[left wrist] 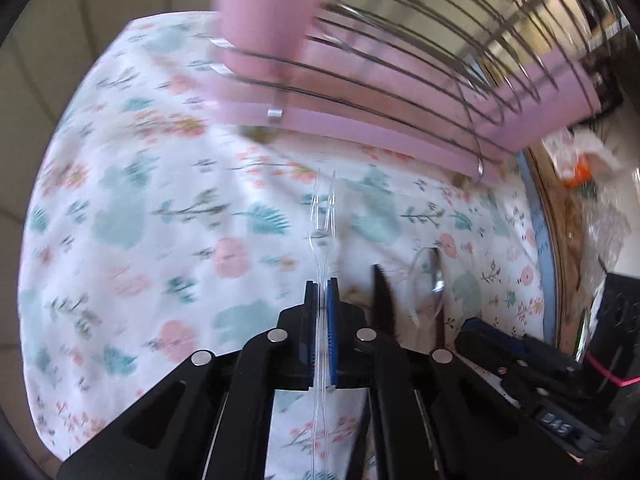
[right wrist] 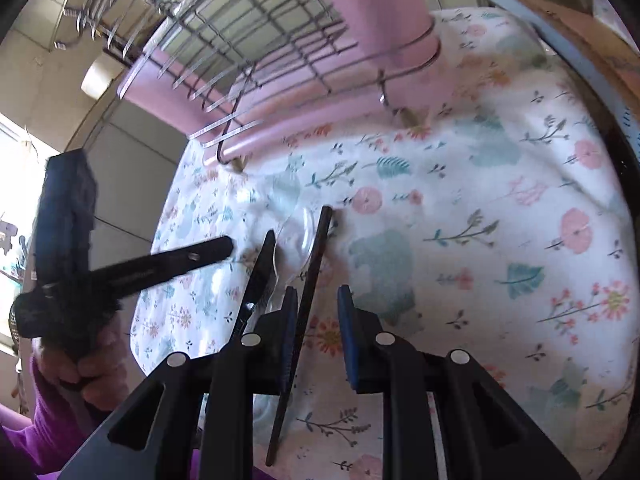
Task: Organize utensils
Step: 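Grasp a clear plastic fork with the left gripper while the right grasps a chopstick, then lift the fork with the left gripper while the right gripper lifts the chopstick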
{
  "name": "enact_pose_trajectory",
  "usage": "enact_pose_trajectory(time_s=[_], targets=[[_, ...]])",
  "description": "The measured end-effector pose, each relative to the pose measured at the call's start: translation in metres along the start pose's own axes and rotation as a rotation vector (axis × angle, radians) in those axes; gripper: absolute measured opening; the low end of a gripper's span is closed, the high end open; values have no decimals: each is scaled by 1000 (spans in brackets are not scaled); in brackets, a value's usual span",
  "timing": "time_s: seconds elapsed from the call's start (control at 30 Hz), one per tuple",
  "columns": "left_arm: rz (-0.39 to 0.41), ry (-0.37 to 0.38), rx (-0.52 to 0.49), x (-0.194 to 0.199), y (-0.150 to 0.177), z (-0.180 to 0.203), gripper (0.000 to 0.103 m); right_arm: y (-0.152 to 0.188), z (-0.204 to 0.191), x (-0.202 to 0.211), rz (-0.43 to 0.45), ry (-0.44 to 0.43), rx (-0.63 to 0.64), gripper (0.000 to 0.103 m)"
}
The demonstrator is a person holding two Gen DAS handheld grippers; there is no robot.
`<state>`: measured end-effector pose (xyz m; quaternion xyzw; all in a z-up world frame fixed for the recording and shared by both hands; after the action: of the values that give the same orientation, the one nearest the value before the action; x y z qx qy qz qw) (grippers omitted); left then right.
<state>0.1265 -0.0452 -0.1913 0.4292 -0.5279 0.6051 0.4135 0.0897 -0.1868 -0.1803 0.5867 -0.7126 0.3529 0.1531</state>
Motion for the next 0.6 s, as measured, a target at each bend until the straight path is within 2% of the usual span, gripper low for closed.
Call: enact_pose_trajectory(time_s=[0.13, 0.23, 0.3, 0.5, 0.6], targets=[[-6, -14, 58, 5, 6, -25, 4, 5, -2, -16, -26, 46, 21, 20], [-28, -22, 68, 0, 10, -36, 4, 3, -4, -20, -24, 79, 43, 9], [-36, -17, 70, -3, 12, -34, 4, 2, -2, -19, -24, 85, 30, 7], [-82, -9, 26, -6, 8, -30, 5, 0, 16, 6, 11, 131, -15, 6], [-100, -25, -22, -6, 6, -30, 10, 6, 25, 15, -8, 129, -38, 8]])
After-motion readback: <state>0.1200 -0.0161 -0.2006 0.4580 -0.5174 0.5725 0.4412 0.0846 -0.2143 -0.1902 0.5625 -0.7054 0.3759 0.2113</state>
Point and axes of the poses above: each gripper's, at about its wrist camera, not at the fingertips, and x roughly against the way its jaws point, z to its right, y to its underside, the point moved 8 cm from there along -x, roughly the way its jaws point, and after that the axes turned 15 degrees about -y, right-handed, at the moved point
